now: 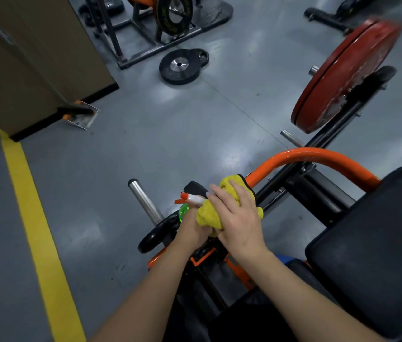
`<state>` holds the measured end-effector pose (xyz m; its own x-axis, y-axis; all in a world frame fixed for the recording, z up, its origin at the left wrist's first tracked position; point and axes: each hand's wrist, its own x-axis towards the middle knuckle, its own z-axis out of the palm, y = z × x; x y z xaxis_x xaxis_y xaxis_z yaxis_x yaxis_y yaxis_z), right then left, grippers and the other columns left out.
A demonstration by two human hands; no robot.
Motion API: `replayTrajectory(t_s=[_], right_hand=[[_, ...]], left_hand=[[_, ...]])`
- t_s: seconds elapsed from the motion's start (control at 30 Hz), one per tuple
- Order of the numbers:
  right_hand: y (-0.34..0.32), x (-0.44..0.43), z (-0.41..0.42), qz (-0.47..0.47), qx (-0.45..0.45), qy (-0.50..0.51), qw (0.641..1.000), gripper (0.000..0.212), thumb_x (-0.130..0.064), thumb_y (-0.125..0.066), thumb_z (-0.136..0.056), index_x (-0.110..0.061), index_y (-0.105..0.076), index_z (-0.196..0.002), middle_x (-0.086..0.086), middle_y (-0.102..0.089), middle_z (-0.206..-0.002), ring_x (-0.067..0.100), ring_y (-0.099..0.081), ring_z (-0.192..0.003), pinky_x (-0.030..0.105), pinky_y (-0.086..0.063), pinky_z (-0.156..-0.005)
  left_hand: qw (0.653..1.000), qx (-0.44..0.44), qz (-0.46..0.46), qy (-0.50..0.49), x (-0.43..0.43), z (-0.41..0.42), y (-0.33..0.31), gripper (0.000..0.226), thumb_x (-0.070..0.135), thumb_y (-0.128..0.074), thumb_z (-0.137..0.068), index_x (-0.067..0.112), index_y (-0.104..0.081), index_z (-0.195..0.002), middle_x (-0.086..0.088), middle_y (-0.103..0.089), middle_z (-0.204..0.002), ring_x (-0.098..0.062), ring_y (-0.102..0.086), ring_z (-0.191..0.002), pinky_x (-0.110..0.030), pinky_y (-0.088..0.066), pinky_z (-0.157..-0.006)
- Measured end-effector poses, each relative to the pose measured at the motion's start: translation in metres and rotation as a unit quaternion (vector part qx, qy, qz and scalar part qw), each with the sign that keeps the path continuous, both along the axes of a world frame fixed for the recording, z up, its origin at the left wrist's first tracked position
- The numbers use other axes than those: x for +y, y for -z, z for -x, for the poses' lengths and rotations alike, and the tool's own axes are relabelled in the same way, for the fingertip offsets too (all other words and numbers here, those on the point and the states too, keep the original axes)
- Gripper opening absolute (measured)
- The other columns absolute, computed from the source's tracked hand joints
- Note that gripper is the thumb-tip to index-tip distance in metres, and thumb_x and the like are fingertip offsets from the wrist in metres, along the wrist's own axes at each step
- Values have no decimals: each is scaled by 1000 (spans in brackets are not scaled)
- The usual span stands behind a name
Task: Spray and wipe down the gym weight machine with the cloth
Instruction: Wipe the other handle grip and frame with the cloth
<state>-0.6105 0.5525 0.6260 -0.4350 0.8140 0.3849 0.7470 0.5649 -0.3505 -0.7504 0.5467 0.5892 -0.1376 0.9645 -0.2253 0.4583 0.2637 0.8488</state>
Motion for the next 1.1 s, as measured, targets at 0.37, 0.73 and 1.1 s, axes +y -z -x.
replayTrajectory(t_s=[0.37, 0.73, 1.1], right_hand=[[-58, 39, 63, 231, -351, 125, 899, 24, -14, -58, -94, -13, -66, -116, 10, -69, -111, 41, -66, -105, 57, -57, -87], [7, 7, 26, -170, -205, -56, 962, 23, -5, -52, -92, -4, -73, -102, 15, -73, -112, 32, -67, -109, 41, -38, -109], [-21, 13, 46, -80, -114, -7, 990, 36, -28, -85, -65, -8, -68, -89, 9, -64, -75, 32, -61, -63, 39, -45, -72]], left_hand=[[983, -127, 123, 54, 1, 10, -11, 17, 16, -47, -83, 26, -34, -84, 13, -42, -76, 9, -39, -61, -13, -46, -64], [979, -154, 118, -70, -48, 68, 11, 55, 34, -95, -68, 13, -54, -98, 4, -58, -70, -13, -58, -71, -33, -50, -72], [931, -280, 137, -189, -59, 103, 2, 49, 21, -81, -83, -1, -48, -111, -27, -70, -111, -30, -76, -89, -33, -63, -73]])
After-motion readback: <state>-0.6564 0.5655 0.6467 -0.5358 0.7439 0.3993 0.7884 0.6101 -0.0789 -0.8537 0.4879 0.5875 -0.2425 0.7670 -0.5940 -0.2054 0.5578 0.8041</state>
